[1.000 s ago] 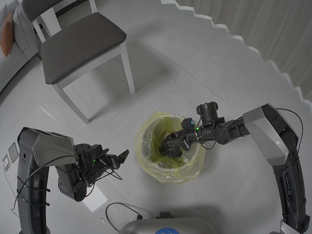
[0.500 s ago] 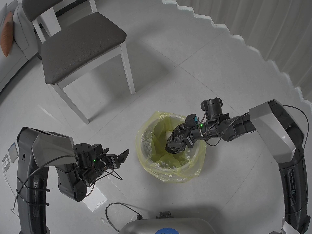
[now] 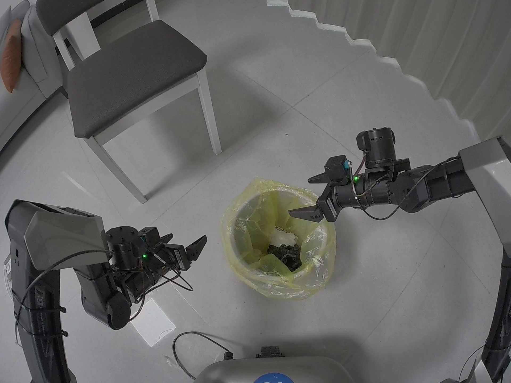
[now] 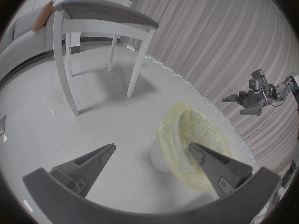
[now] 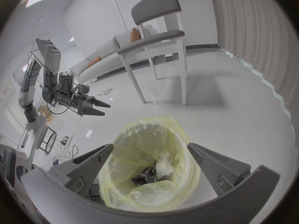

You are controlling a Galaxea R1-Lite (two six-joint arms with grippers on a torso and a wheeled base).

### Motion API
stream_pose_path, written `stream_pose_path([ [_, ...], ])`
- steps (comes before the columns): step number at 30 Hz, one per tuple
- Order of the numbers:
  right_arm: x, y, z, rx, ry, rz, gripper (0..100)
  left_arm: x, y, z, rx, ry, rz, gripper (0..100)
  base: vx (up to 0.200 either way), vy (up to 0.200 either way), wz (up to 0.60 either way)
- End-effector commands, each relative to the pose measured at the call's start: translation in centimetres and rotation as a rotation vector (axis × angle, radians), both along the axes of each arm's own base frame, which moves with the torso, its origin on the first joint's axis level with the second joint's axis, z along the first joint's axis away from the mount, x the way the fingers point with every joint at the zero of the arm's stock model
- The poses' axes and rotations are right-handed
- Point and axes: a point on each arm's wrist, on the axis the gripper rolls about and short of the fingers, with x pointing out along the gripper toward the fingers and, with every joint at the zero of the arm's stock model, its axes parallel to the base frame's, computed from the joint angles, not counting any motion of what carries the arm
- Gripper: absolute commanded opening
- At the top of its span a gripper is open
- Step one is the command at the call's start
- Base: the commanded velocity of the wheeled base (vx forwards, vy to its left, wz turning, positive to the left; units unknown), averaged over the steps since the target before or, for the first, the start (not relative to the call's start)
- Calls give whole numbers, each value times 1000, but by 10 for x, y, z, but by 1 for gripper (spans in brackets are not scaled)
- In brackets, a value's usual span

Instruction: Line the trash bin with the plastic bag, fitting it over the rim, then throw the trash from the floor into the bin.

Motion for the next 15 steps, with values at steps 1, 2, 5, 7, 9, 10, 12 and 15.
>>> stream_pose_path([
  [1,-12,2,21,12,-42,10,100,-11,3,19,-26,-35,5,100,0,0,0],
  [2,-16,-2,32,21,-63,3,100,-14,4,26,-34,-48,4,100,0,0,0],
  [5,-26,-15,51,33,-91,-19,100,-17,5,37,-42,-76,2,100,0,0,0],
  [7,-40,-34,64,32,-108,-62,100,-23,4,44,-39,-89,-6,100,0,0,0],
  [9,-48,-42,69,24,-116,-97,100,-28,3,45,-37,-86,-13,100,0,0,0],
  [10,-68,-58,78,-4,-132,-183,100,-38,1,51,-37,-87,-30,100,0,0,0],
  [12,-93,-76,88,-22,-153,-270,100,-51,3,58,-38,-88,-37,100,0,0,0],
  [15,-131,-99,103,1,-175,-361,100,-67,5,68,-41,-102,-52,100,0,0,0],
])
